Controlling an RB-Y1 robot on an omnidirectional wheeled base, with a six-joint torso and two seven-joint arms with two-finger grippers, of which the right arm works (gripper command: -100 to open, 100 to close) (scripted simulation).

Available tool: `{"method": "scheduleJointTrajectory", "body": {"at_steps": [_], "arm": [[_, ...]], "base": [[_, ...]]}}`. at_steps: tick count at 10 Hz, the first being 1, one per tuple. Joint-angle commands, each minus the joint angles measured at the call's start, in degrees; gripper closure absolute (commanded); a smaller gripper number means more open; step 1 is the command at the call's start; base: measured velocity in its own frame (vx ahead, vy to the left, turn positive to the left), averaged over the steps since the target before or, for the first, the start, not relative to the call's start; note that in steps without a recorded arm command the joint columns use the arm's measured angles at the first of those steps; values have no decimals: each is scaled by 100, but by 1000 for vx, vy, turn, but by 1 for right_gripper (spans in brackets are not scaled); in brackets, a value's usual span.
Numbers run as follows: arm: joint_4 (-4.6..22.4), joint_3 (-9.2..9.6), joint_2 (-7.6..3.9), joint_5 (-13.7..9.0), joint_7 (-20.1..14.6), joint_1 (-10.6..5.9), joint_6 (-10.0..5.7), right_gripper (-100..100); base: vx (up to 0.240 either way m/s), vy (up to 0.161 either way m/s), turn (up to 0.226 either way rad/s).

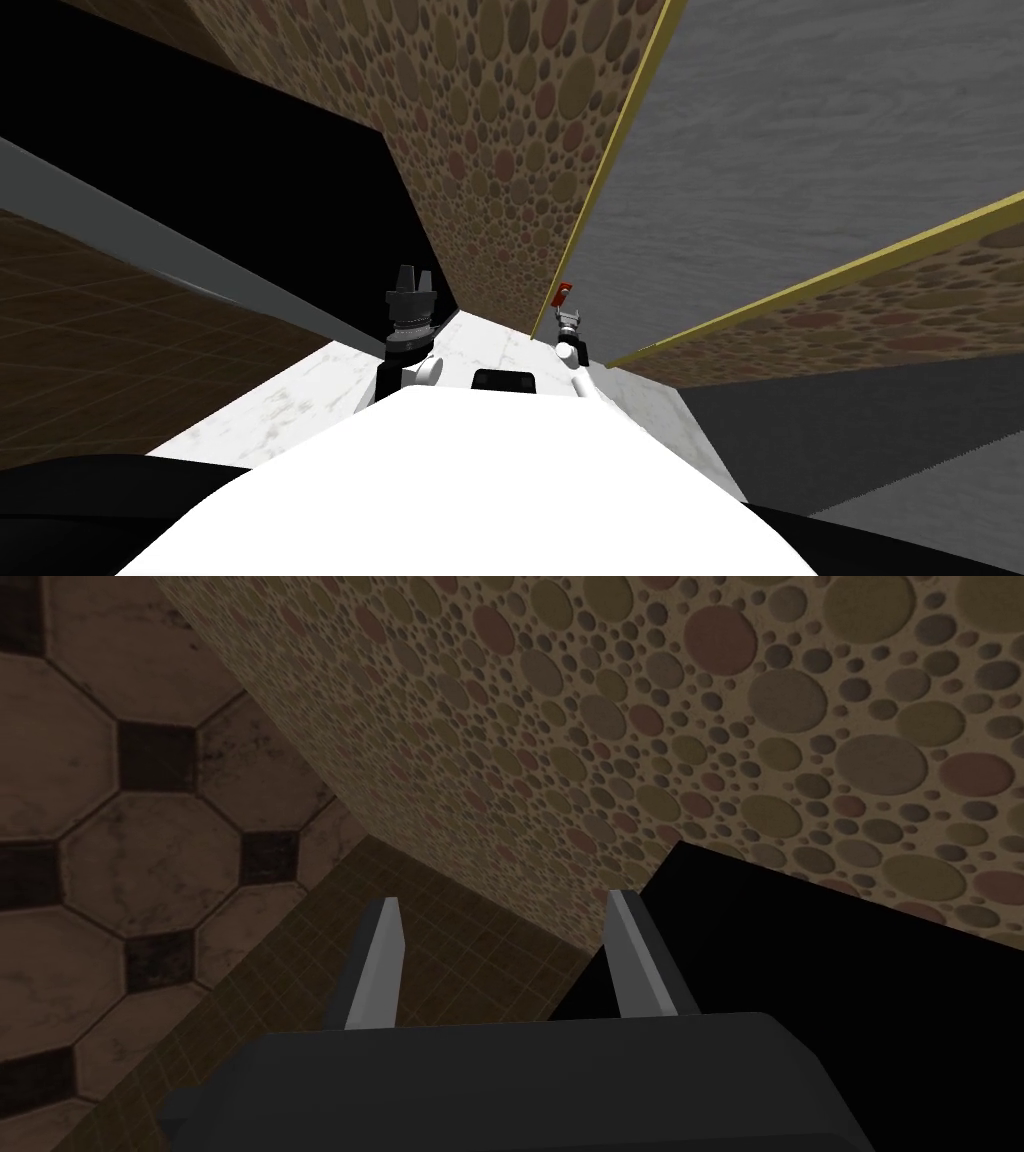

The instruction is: Pull the door open

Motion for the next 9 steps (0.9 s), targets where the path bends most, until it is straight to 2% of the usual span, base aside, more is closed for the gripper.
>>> {"method": "scheduleJointTrajectory", "body": {"at_steps": [1, 3, 4, 5, 6, 7, 8, 9], "arm": [[185, 14, -39, -191, -130, -104, -9, -100], [371, 34, -78, -397, -260, -202, -19, -100], [280, 17, -66, -342, -201, -154, 0, -100], [356, -58, -230, -377, -381, -121, -21, -100], [380, -84, -288, -385, -442, -108, -29, -100], [433, -144, -418, -403, -578, -77, -47, -100], [433, -144, -418, -403, -578, -77, -47, -100], [462, -175, -487, -413, -650, -61, -57, -100]], "base": [[50, -74, 100], [65, -75, 108], [30, -35, 21], [130, -5, 139], [204, -20, 144], [185, -17, 156], [114, -4, 45], [73, 0, 42]]}}
